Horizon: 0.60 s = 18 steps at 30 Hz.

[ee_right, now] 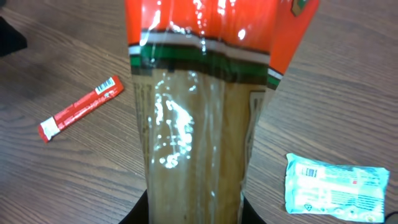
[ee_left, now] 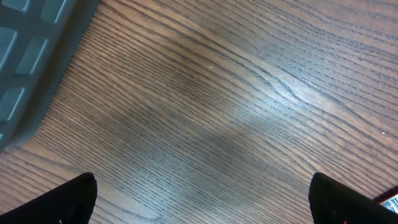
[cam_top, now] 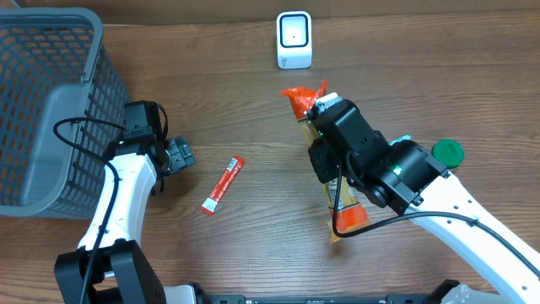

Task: Scan the item barcode
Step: 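Lift the spaghetti pack upright with the right gripper, then carry the spaghetti pack up to the white scanner window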

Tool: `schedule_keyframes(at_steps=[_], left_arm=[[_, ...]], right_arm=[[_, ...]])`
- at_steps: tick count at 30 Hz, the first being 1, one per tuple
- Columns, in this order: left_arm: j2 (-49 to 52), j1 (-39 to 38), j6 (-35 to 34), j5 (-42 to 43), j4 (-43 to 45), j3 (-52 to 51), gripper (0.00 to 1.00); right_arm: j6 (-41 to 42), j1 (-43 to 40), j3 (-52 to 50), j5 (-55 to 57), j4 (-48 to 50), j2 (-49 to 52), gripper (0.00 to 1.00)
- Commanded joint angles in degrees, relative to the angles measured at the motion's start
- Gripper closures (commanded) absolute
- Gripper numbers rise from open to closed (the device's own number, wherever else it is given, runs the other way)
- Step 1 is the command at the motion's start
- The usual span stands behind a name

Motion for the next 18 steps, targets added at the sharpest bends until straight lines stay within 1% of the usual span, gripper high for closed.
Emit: schedule_keyframes(at_steps=[1,4,8,10,12,13,18], left_arm=[[-0.2,-0.2,0.5,0.4,0.2,1.0,0.0],[-0.2,-0.2,0.5,0.4,0.2,1.0,0.0],[-0.2,-0.2,0.5,0.4,0.2,1.0,0.0],[-0.2,-0.2,0.5,0.4,0.2,1.0,0.0],[-0.2,-0.2,0.5,0.4,0.2,1.0,0.01],[-0.2,-0.2,0.5,0.4,0.2,1.0,0.0],[-0.2,-0.2,0.5,0.4,0.2,1.0,0.0]], right_arm=[[0.4,-2.6,12.6,1.8,-1.6,0.8,0.97],[-3.3,-4.5,27.6,1.4,-9.8,8.2,0.97],[-8.1,-6.1,52.9,2.3,-23.8,23.2,0.97],[-11.2,-6.2,61.7,4.5,-25.7,29.5,0.97],[-15.4,-6.2,67.3,7.9,-23.6,34.9,0.97],[-17.0,-6.2,68.0,9.5,-21.6,36.6,0.97],[-27.2,-6.2,67.2,18.3,-7.5,44.0,0.97]])
